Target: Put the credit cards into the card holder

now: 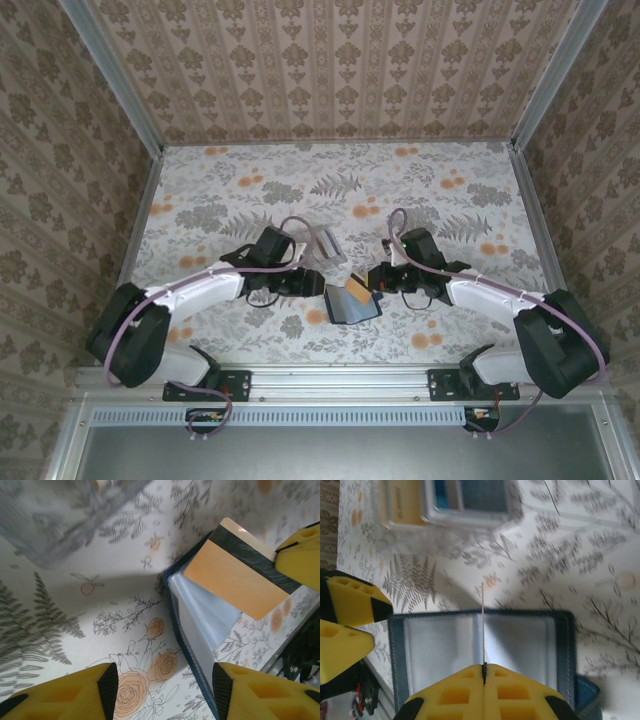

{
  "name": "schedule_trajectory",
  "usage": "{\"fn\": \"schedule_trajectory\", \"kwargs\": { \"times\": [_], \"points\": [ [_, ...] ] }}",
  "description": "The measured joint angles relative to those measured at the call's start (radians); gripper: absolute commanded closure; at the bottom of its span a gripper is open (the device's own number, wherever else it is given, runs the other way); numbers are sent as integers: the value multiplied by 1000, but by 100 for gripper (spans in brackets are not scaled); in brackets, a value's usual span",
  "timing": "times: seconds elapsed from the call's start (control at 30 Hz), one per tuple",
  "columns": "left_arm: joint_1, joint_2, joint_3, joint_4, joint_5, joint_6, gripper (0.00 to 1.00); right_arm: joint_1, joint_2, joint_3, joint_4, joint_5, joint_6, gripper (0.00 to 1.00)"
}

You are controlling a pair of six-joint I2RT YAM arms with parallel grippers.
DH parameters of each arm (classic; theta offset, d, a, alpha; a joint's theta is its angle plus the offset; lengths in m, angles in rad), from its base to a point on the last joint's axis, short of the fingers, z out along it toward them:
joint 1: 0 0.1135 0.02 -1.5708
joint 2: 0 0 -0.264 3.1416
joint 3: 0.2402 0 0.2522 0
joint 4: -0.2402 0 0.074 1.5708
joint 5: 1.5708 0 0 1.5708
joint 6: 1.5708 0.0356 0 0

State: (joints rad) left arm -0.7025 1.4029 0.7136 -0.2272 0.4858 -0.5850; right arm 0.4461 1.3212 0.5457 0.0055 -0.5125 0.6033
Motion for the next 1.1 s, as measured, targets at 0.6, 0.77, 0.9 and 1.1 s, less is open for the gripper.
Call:
{"fn": "schedule_trajectory", "kwargs": {
  "times": [0.6, 0.77, 0.9, 1.1],
  "points": [
    [-24, 209, 34, 47, -36, -27, 95, -56, 103, -133, 248, -200, 34, 100],
    [-16, 214, 41, 41, -41, -29, 94, -57, 146, -145, 315, -223, 53, 100],
    [-16, 220, 45, 42, -45, -31, 95, -57, 153, -147, 346, -234, 59, 100],
    [-9, 237, 57, 52, -48, -32, 96, -53, 167, -146, 373, -233, 68, 100]
  ]
}}
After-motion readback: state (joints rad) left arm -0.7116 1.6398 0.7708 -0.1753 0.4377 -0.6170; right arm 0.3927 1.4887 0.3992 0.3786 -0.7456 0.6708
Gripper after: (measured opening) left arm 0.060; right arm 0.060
